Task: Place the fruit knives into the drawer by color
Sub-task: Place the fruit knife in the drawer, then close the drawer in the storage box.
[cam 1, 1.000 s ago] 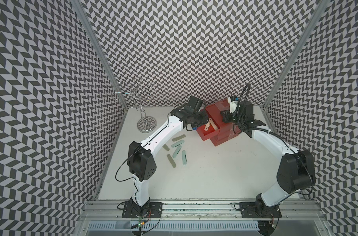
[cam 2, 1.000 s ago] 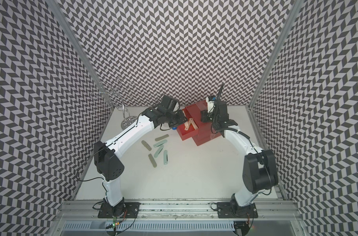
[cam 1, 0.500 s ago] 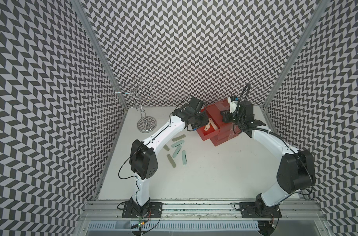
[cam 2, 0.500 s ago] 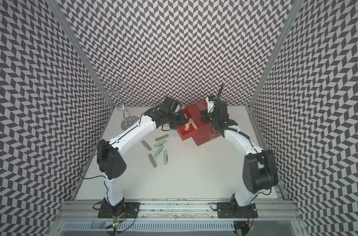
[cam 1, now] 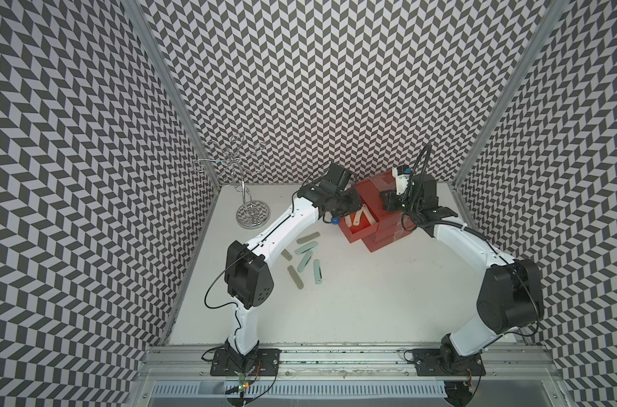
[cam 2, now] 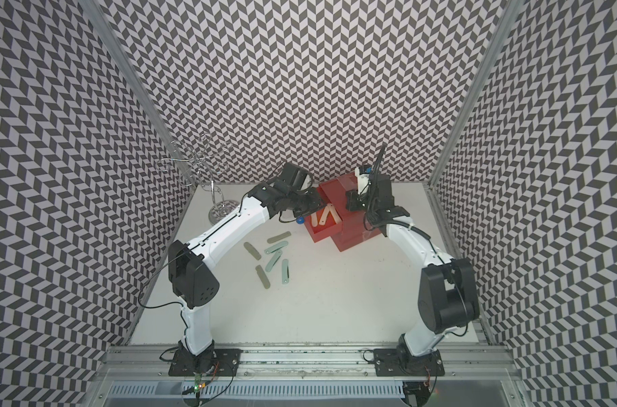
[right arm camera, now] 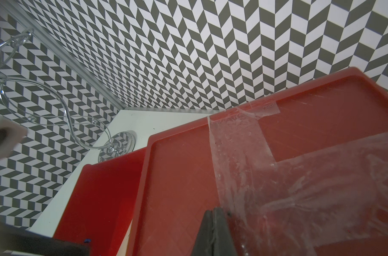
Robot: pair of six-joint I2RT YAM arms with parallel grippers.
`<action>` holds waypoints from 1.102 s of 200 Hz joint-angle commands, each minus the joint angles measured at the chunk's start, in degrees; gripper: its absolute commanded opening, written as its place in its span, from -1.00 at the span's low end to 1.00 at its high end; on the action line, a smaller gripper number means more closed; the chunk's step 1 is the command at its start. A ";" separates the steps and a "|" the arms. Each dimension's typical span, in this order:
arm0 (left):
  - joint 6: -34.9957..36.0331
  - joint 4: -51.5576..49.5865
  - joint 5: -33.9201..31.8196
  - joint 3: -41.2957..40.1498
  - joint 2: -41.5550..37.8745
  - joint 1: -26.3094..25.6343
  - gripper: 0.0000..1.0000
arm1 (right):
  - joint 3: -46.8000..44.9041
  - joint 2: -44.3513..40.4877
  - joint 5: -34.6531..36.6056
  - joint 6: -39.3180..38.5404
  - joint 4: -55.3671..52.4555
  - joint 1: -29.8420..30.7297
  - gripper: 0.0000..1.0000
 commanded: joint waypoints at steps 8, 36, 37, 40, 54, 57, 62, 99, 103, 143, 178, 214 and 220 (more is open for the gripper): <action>2.78 2.56 -1.96 1.62 -3.98 -0.52 -0.43 | -5.19 7.02 1.73 0.29 -15.22 0.31 -1.00; 4.09 6.44 -4.25 -7.85 -11.60 -0.41 -0.70 | -5.46 6.34 2.54 0.52 -14.79 0.26 -1.00; 4.09 6.64 -4.37 -8.32 -11.90 -0.37 -0.72 | -5.51 6.27 2.54 0.59 -14.75 0.29 -1.00; 4.08 7.36 -4.46 -9.77 -12.92 -0.30 -0.76 | -5.49 6.17 2.60 0.52 -14.78 0.24 -1.00; 3.96 11.10 -4.55 -17.12 -17.62 0.45 -0.90 | -5.53 6.14 2.67 0.64 -14.87 0.32 -1.00; 3.85 12.02 -4.41 -18.53 -18.57 0.71 -0.93 | -5.50 6.14 2.70 0.66 -14.88 0.30 -1.00; 3.65 13.44 -4.06 -21.42 -20.18 1.15 -0.96 | -5.51 6.12 2.59 0.65 -14.88 0.24 -1.00; 1.58 25.18 0.81 -38.62 -29.13 5.03 -1.00 | -5.73 6.44 2.84 0.66 -14.79 0.29 -1.00; 1.41 26.16 1.28 -39.89 -29.58 5.30 -1.00 | -5.73 6.38 3.01 0.63 -14.79 0.24 -1.00; 1.11 31.84 4.10 -46.97 -31.14 6.56 -1.00 | -5.84 6.79 2.99 1.00 -14.61 0.31 -1.00; 1.13 33.24 5.91 -47.89 -29.44 6.78 -1.00 | -5.83 7.25 3.33 1.01 -14.69 0.31 -1.00; 0.12 35.95 7.59 -48.87 -27.90 6.78 -1.00 | -5.76 7.62 3.33 0.85 -14.70 0.25 -1.00; 0.01 36.06 7.65 -48.87 -27.49 6.78 -1.00 | -5.77 7.73 3.33 0.85 -14.70 0.26 -1.00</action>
